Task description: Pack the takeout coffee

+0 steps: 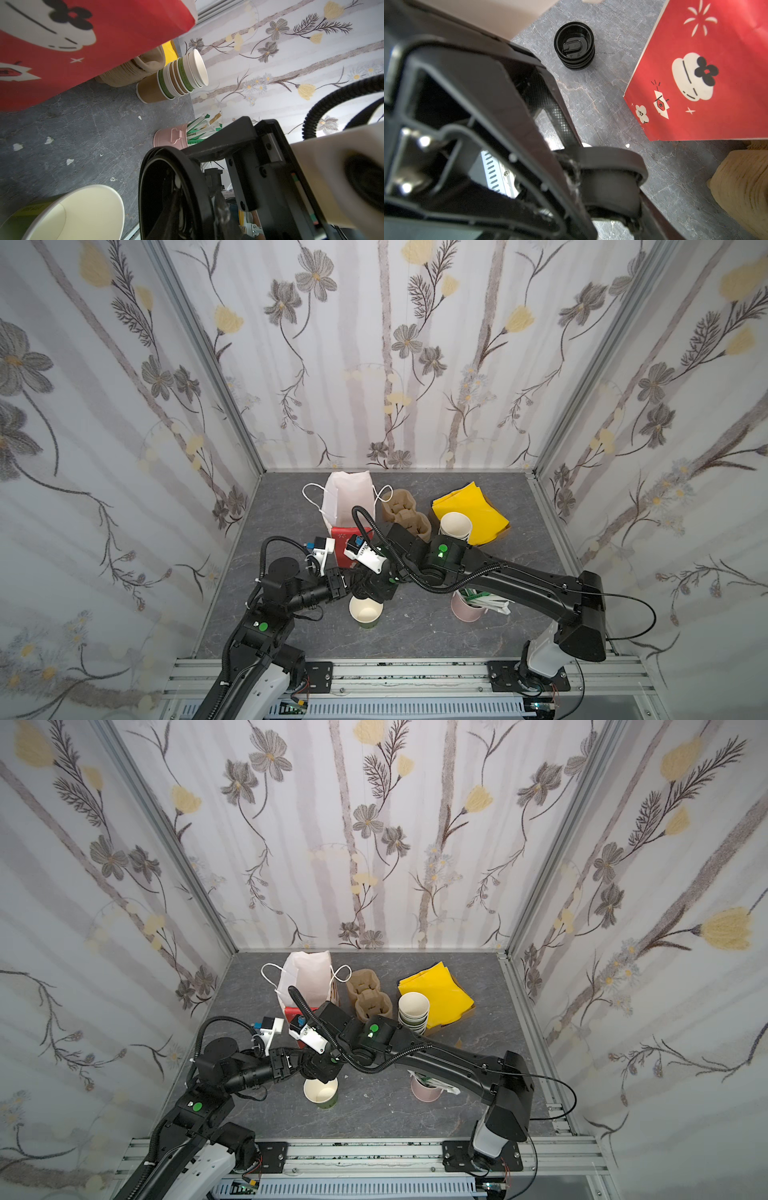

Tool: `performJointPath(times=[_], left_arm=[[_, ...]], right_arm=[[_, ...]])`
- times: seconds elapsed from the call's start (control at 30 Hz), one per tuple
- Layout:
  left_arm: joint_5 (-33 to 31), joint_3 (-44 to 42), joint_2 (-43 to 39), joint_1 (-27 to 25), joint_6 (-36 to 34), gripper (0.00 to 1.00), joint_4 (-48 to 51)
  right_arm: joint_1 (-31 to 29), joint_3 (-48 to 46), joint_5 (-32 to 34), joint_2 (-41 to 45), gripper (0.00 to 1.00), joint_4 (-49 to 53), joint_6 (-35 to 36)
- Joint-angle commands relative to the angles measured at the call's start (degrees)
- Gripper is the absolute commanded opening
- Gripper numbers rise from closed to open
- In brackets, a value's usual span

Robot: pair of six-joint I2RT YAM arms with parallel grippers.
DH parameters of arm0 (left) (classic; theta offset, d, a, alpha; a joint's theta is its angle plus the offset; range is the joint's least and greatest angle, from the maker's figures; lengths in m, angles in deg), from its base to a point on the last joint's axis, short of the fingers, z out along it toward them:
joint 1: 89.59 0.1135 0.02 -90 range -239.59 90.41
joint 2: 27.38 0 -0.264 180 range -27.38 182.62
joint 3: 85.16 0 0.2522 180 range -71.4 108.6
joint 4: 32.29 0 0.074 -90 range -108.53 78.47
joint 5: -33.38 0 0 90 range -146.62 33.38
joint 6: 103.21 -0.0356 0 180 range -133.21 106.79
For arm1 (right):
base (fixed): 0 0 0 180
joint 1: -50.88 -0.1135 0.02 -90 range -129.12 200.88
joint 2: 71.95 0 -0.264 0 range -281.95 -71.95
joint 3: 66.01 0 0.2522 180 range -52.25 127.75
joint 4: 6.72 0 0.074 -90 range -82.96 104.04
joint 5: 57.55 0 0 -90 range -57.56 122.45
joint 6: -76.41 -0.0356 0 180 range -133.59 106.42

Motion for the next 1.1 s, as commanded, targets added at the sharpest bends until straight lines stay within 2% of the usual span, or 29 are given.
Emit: performJointPath(times=[0.0,0.2,0.33,0.47,0.57,0.63,0.73,0.93,0.97,1.07], left_arm=[[0.82,0.08,0.1,0.0,-0.74,0.25,-1.15],[0.33,0.45,0.5,0.01,-0.21,0.2,-1.14],[0.07,0.64,0.63,-0.04,-0.04,0.2,-1.13],[-0.14,0.66,0.48,0.01,0.46,0.19,-1.15],[-0.33,0.64,0.28,0.08,0.67,0.19,-1.15],[-0.4,0.55,0.11,-0.07,0.88,0.19,-1.15],[-0.53,0.37,-0.24,0.0,1.53,0.19,-1.15],[2.23,-0.94,-0.38,-0.07,3.41,0.2,-3.5],[3.01,-1.4,-0.35,-0.12,4.03,0.2,-4.61],[4.59,-2.53,0.06,-0.12,5.47,0.2,-7.41]], right_arm=[[0.12,0.75,0.05,-0.41,0.68,-2.92,-1.31],[0.24,0.75,0.13,-0.37,0.7,-2.82,-1.51],[0.23,0.75,0.3,-0.02,0.76,-2.96,-1.6],[0.25,0.68,1.33,1.52,0.84,-3.49,-1.91],[0.26,-0.43,1.49,4.14,0.96,-5.23,-1.97],[0.36,-2.76,1.34,7.23,1.0,-7.74,-1.58],[0.39,-11.17,2.04,15.46,0.99,-16.01,1.03],[0.36,-42.89,3.78,35.63,0.97,-50.78,11.15],[0.49,-45.84,3.71,37.05,0.97,-55.09,13.14],[0.58,-49.76,2.78,37.07,0.97,-57.66,17.21]])
